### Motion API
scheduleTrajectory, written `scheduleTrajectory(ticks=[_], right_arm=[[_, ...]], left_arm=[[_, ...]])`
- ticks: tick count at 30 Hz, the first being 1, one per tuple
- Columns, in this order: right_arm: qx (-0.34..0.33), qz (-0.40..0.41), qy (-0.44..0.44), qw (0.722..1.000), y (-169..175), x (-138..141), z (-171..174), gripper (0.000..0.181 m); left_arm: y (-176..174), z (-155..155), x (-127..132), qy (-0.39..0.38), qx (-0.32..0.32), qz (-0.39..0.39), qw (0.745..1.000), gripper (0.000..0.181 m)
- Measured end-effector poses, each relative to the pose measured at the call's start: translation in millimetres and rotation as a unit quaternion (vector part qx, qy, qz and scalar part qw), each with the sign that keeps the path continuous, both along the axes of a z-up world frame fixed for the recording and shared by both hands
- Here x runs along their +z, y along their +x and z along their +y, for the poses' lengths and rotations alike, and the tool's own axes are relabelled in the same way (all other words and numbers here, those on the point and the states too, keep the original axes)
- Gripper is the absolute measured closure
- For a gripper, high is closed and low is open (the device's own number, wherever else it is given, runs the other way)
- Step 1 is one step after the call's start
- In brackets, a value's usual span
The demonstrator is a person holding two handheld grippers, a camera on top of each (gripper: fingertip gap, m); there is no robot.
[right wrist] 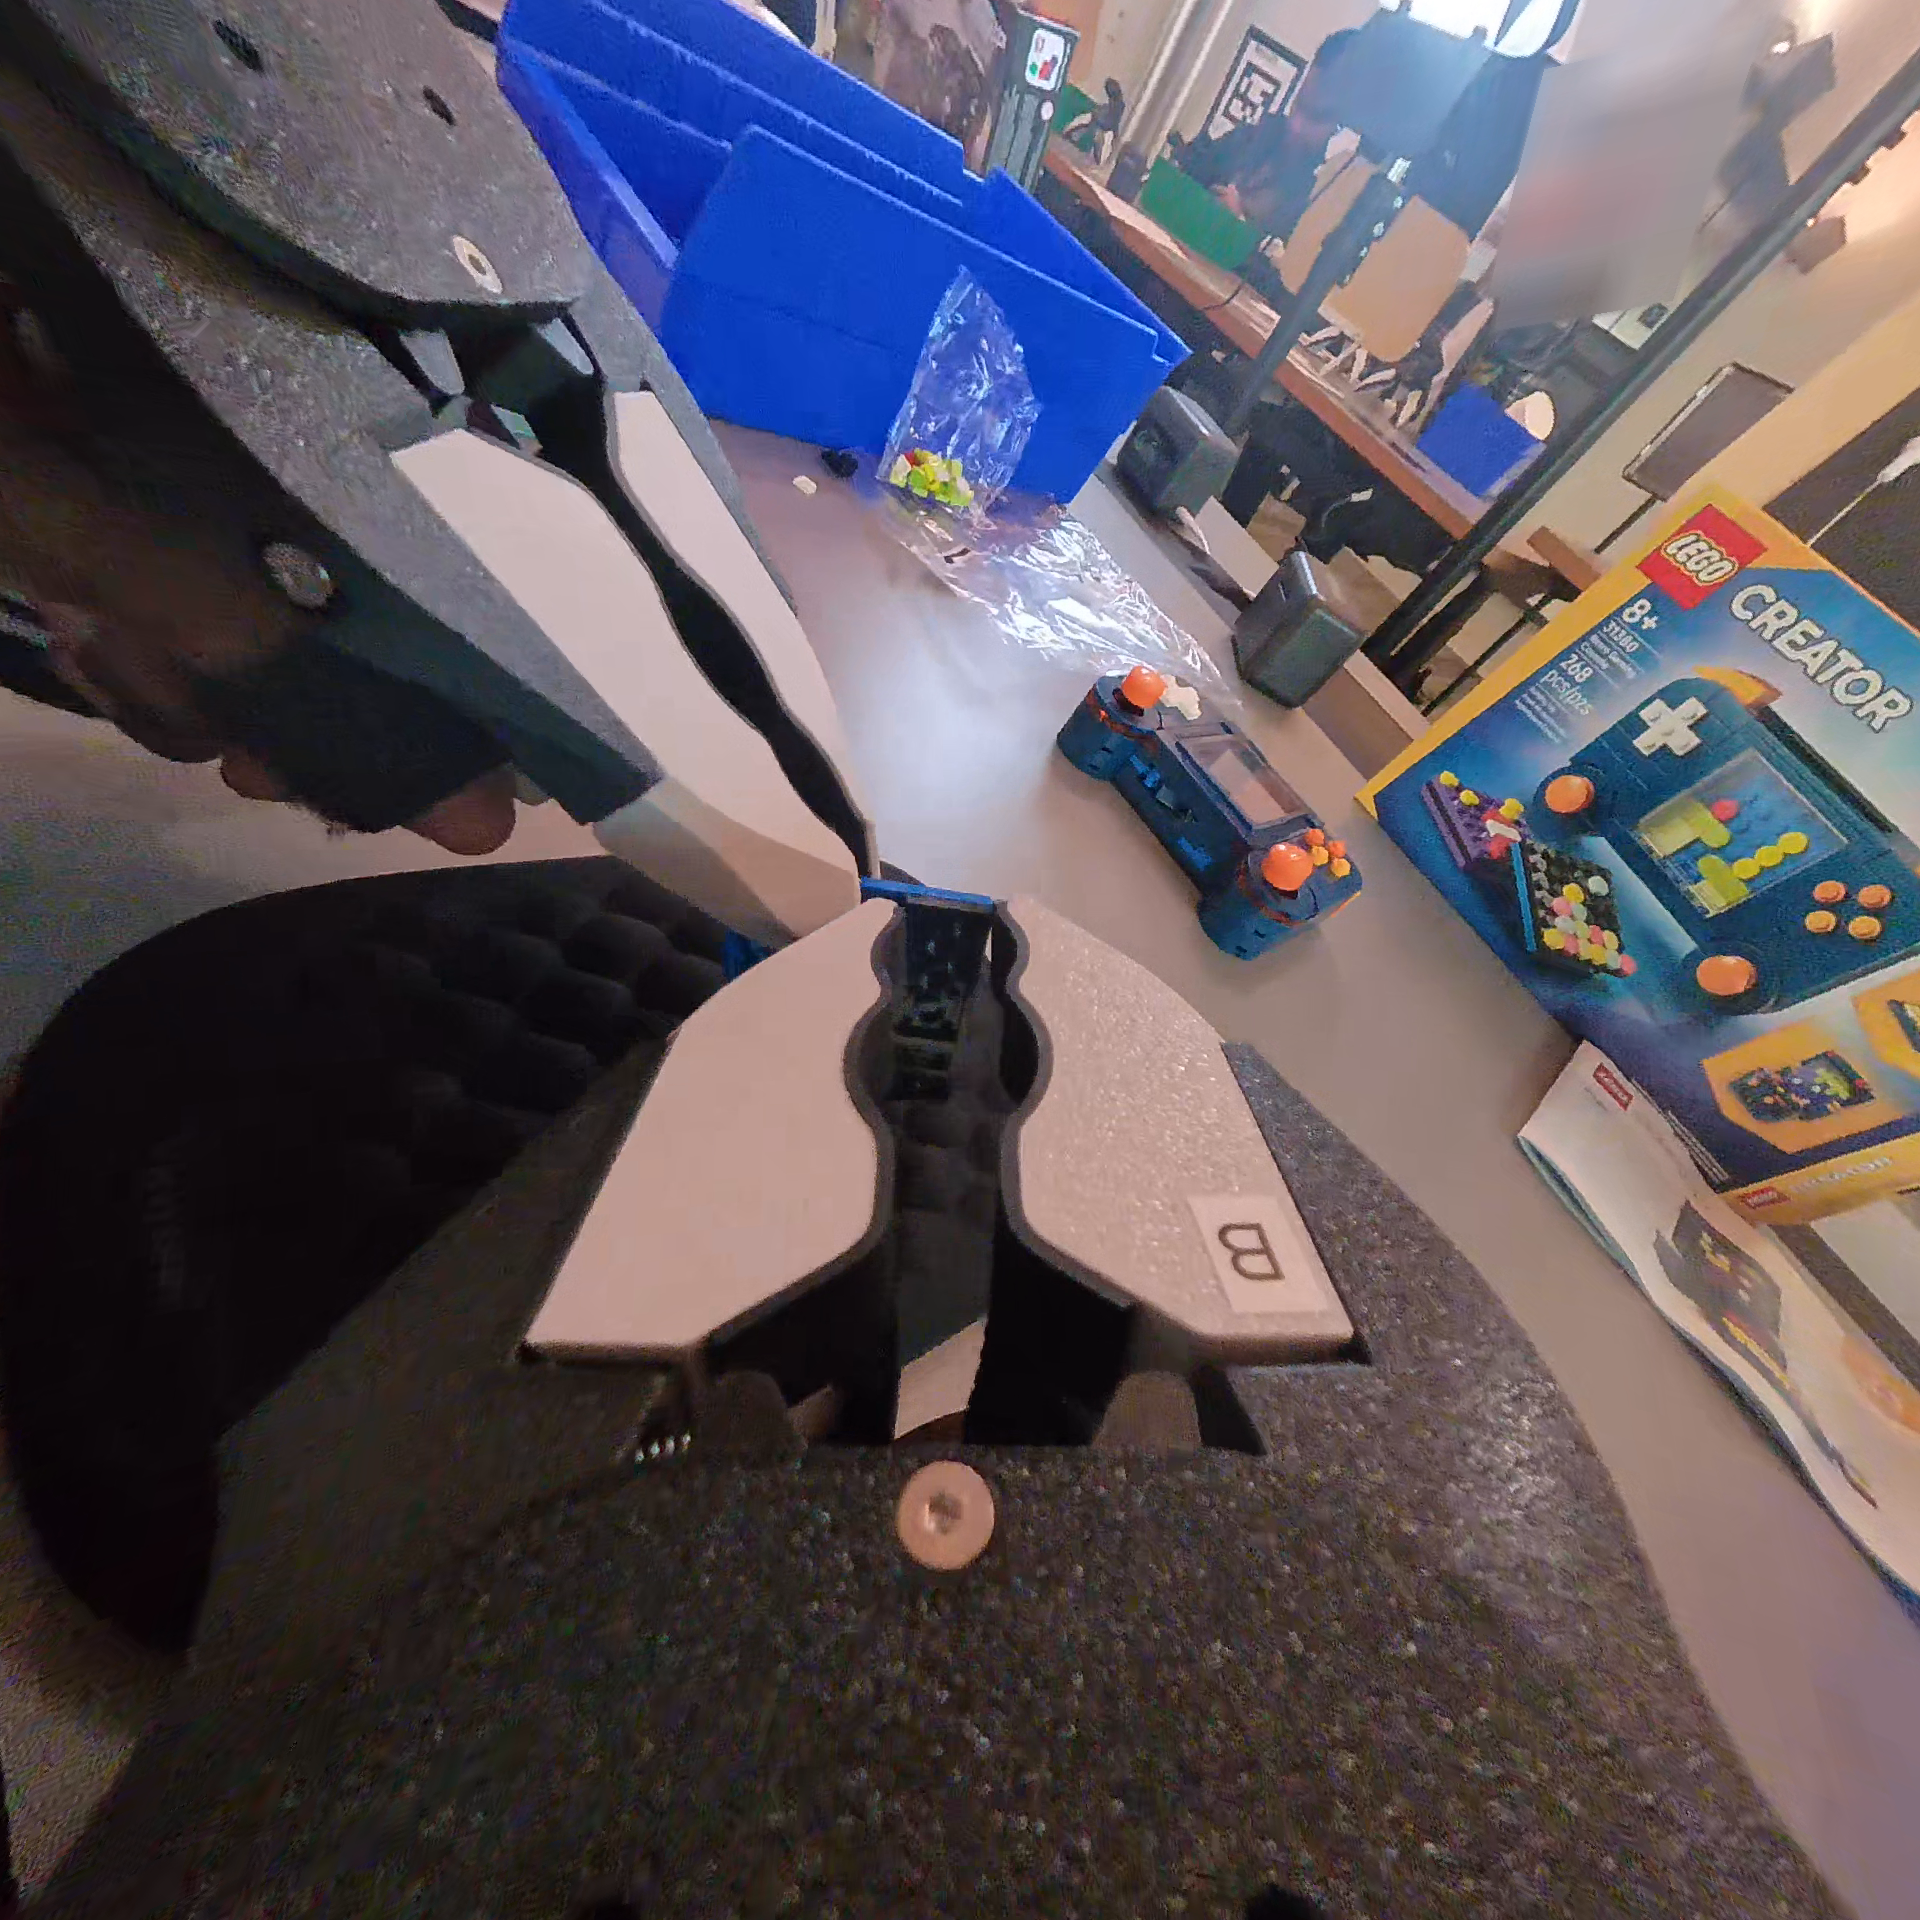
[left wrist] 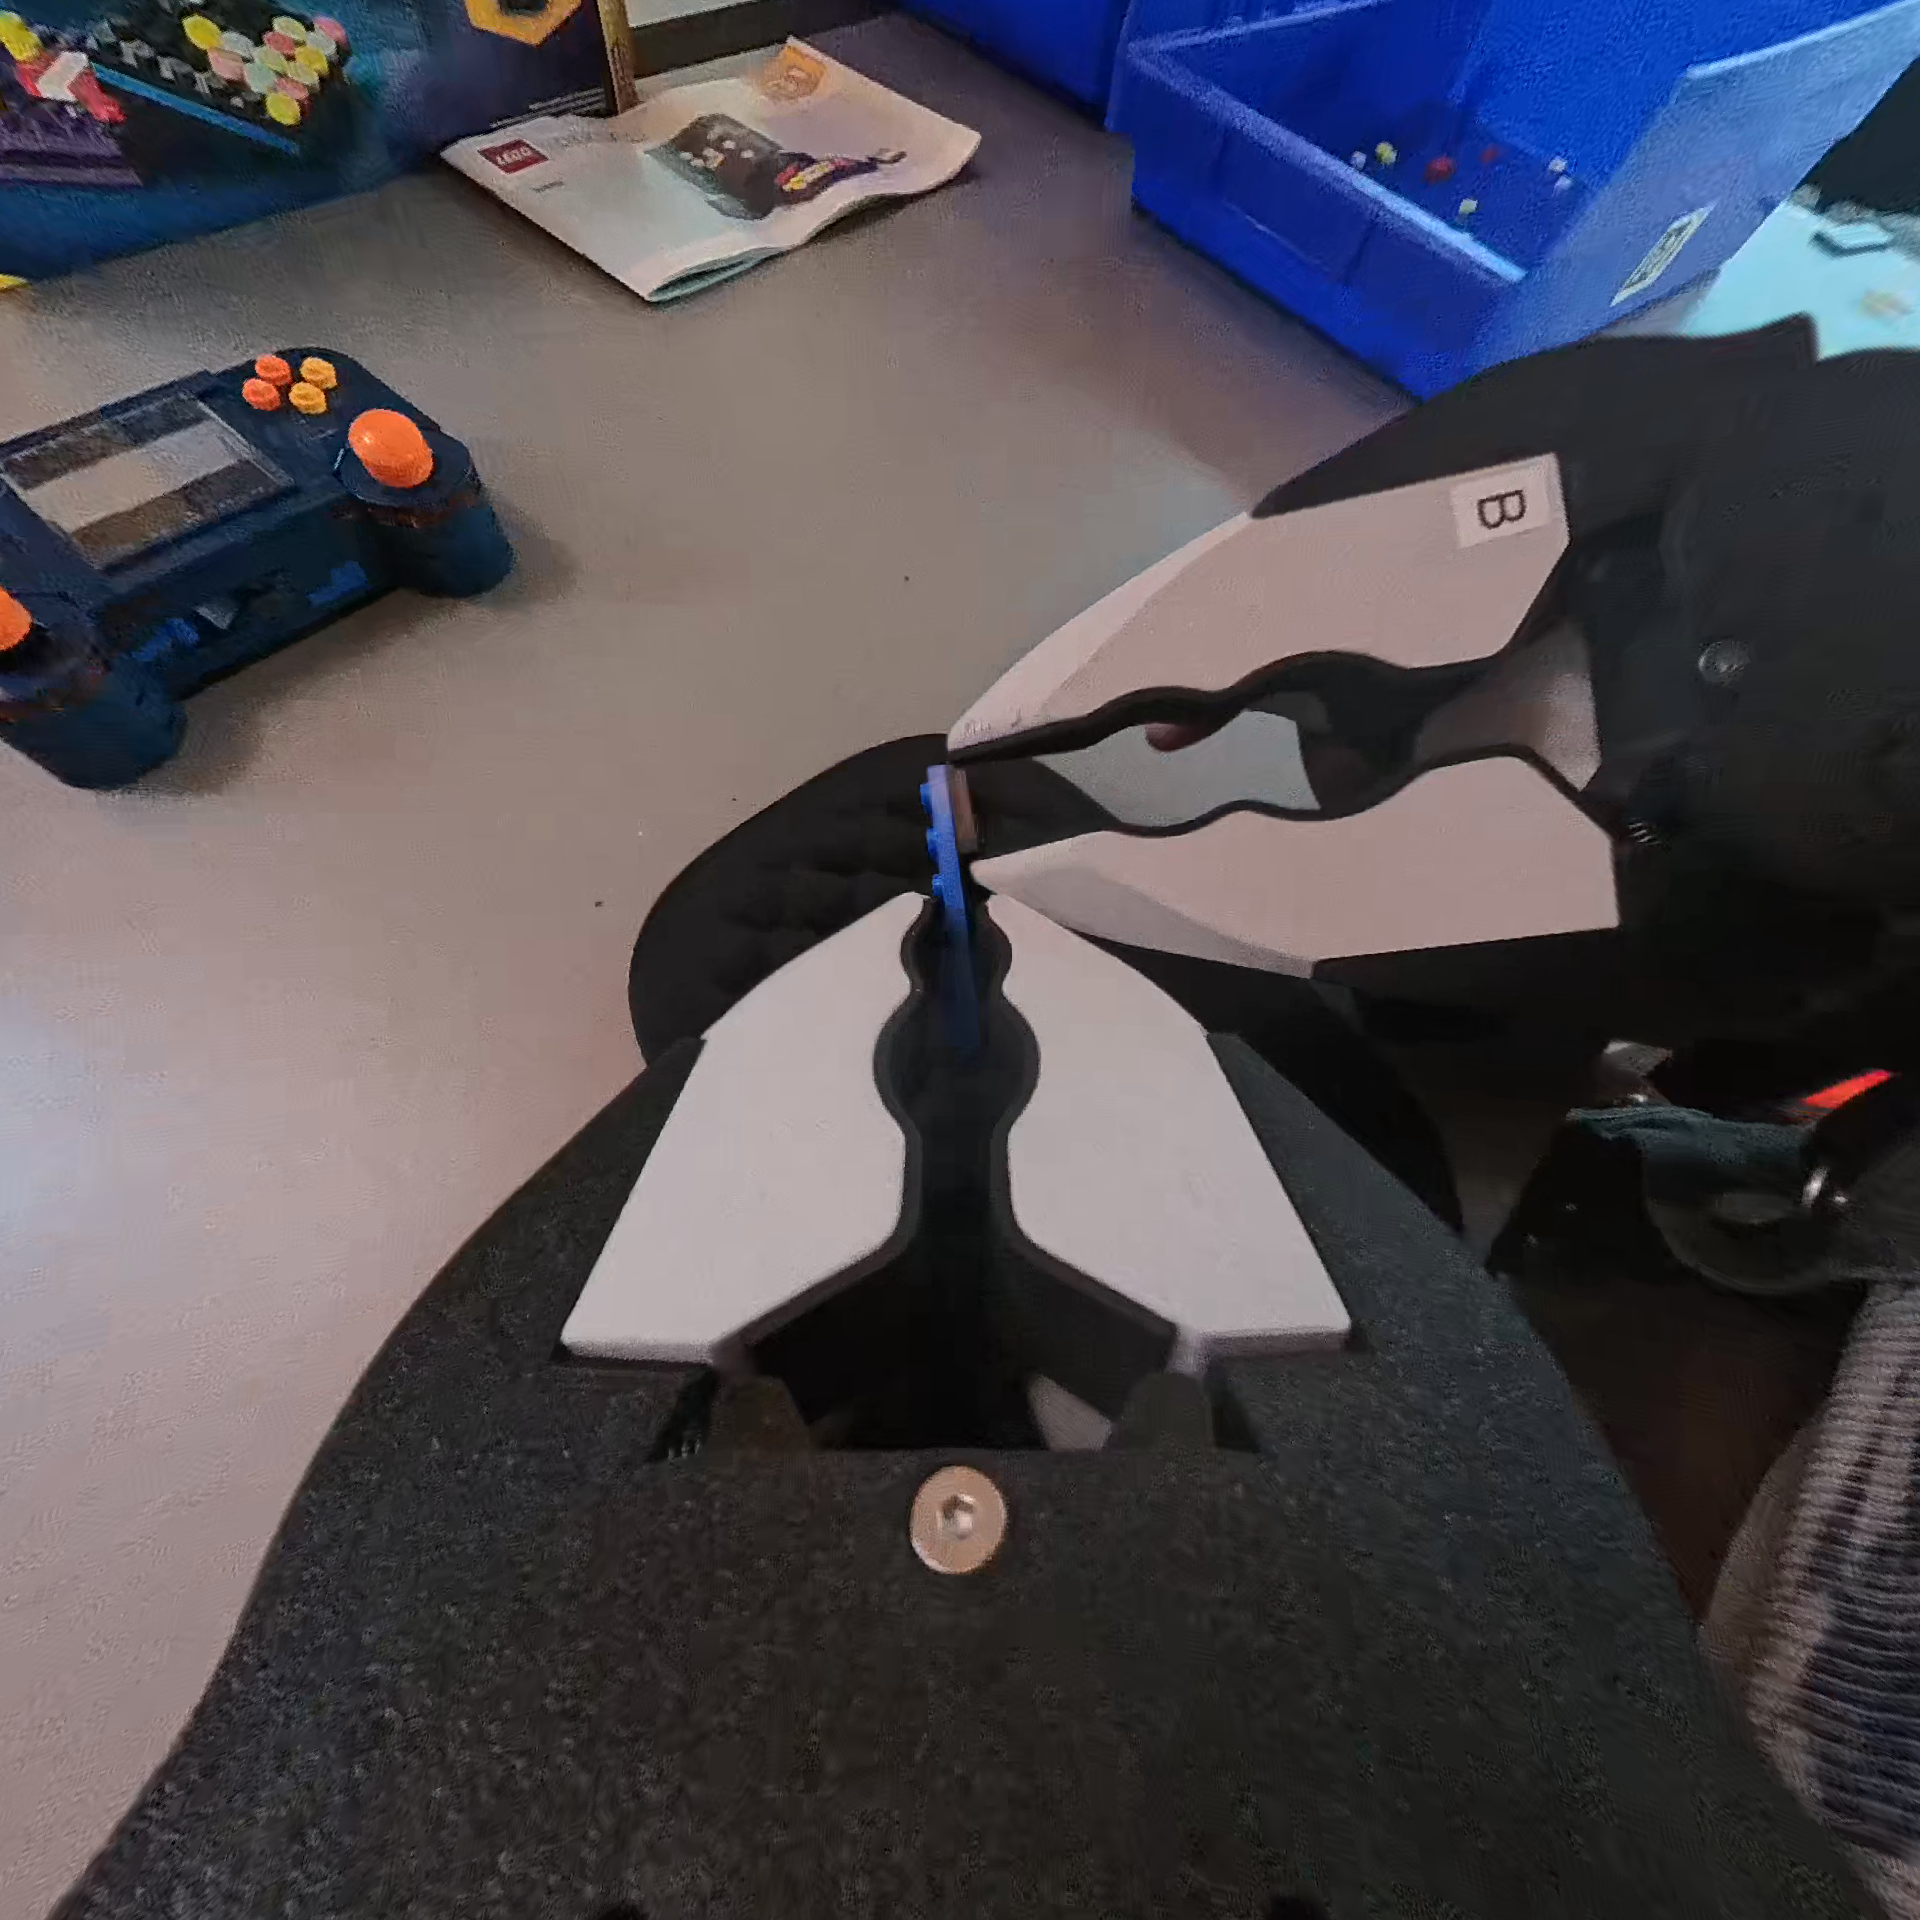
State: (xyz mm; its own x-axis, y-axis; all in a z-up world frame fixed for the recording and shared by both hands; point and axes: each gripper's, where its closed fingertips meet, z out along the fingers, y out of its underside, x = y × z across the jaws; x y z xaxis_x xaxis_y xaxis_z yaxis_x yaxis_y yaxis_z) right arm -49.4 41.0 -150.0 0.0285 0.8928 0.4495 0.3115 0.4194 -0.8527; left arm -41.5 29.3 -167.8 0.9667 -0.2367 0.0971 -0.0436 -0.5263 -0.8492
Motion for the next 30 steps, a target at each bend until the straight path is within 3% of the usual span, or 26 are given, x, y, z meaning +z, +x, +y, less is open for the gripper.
scheduleTrajectory(ticks=[4, 12, 21, 30], right_arm=[[-0.019, -0.027, -0.026, 0.999, 3, -6, 7, 0.167], [-0.021, -0.043, -0.135, 0.990, 11, -10, 7, 0.166], [-0.047, -0.031, 0.118, 0.991, 20, -8, 7, 0.165], [-0.016, -0.016, 0.199, 0.980, 18, -6, 8, 0.164]], left_arm=[[2, 5, -4, -0.010, -0.018, 0.070, 0.997, 0.175], [9, 6, -4, -0.002, -0.034, 0.094, 0.995, 0.175], [11, 9, -9, -0.023, -0.036, 0.072, 0.997, 0.177], [10, 14, -10, -0.057, -0.040, 0.015, 0.997, 0.176]])
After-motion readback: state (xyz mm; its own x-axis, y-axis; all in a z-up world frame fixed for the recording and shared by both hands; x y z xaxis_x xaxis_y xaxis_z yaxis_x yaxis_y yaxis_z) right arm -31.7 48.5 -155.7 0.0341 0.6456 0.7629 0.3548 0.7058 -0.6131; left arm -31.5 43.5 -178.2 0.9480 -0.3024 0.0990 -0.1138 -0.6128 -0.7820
